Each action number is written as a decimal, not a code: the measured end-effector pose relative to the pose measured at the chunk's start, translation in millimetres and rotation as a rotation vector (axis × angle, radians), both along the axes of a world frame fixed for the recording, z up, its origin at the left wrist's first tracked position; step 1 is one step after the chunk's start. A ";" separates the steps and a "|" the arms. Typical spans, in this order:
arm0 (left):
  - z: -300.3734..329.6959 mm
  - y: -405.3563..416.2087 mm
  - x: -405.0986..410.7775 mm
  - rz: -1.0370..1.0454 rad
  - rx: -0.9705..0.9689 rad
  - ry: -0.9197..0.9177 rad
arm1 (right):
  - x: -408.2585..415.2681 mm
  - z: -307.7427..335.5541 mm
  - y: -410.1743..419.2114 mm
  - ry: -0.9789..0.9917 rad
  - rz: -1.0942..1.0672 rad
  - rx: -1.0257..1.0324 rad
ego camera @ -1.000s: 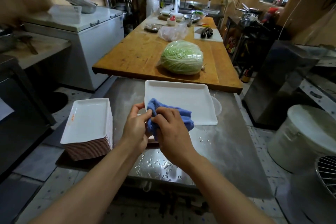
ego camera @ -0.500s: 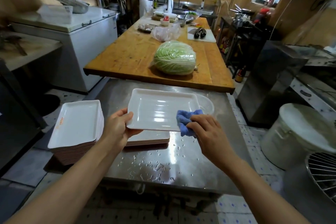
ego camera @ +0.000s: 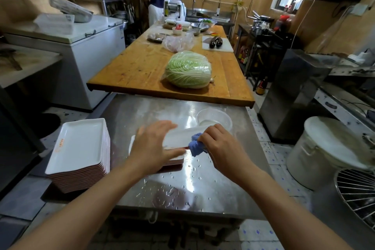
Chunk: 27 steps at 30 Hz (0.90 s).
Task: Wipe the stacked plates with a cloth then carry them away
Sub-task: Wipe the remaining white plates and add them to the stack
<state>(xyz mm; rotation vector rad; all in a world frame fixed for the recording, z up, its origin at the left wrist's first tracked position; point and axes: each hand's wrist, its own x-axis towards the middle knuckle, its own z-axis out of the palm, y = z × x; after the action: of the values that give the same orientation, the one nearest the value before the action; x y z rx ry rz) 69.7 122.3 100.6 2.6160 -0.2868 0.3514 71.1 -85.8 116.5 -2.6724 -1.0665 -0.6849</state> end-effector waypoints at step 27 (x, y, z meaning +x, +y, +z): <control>8.3 -1.5 -17.6 0.028 -0.929 0.214 | 14.6 32.2 79.9 0.084 -0.051 0.520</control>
<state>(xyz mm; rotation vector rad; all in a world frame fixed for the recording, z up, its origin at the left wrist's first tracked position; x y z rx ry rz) 52.1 120.8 108.9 1.7181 0.0047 0.1497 85.7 -5.9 148.7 -2.2596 -0.6822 -0.7317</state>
